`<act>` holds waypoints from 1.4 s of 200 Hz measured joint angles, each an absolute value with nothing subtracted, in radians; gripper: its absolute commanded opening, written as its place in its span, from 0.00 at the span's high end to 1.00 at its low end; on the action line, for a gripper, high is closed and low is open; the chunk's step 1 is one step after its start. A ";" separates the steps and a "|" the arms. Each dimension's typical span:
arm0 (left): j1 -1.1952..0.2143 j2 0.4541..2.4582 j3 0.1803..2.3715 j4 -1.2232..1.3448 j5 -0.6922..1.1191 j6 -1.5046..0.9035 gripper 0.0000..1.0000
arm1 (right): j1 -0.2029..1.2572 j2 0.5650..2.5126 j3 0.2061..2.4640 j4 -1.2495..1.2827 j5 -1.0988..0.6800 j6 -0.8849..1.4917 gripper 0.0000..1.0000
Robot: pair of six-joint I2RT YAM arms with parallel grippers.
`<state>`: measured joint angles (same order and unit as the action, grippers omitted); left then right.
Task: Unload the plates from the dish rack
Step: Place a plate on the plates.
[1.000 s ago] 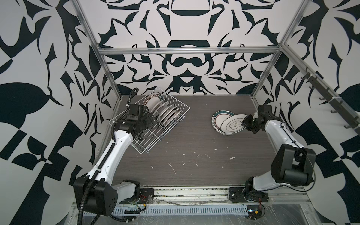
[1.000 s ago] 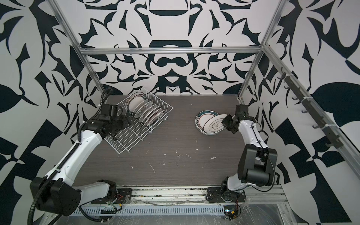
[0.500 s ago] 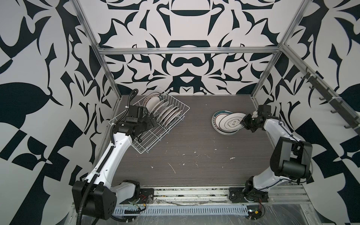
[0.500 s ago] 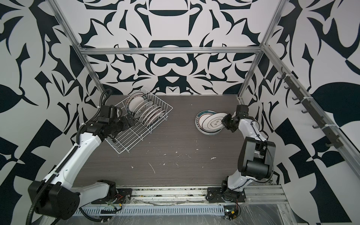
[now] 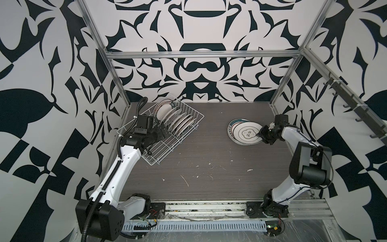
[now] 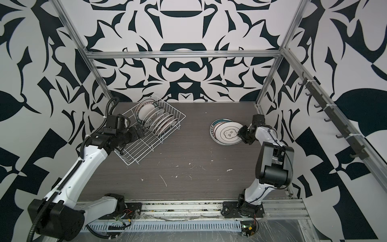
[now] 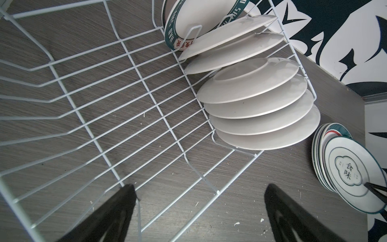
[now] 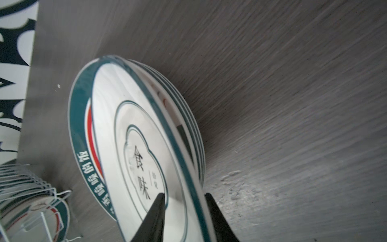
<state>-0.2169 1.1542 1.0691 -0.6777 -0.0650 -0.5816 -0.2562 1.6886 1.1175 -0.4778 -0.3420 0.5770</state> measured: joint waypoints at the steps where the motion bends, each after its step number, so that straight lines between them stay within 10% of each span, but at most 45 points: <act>1: -0.217 1.154 1.069 -0.678 -0.065 -0.582 0.01 | -0.256 1.690 1.118 -0.479 -0.342 0.577 0.63; 118: -0.217 1.147 1.020 -0.660 -0.003 -0.587 0.01 | -0.222 1.739 1.163 -0.503 -0.356 0.568 0.47; 206: -0.236 1.149 1.021 -0.656 0.022 -0.564 0.01 | -0.082 1.767 1.289 -0.636 -0.121 0.525 0.04; 280: -0.396 1.236 1.137 -0.675 -0.068 -0.490 0.01 | -0.082 1.602 1.260 -0.679 -0.066 0.490 0.00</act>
<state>-0.3958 1.2362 1.1374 -0.6754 -0.0681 -0.4904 -0.0818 1.6024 1.2602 -0.6788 -0.0658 0.4904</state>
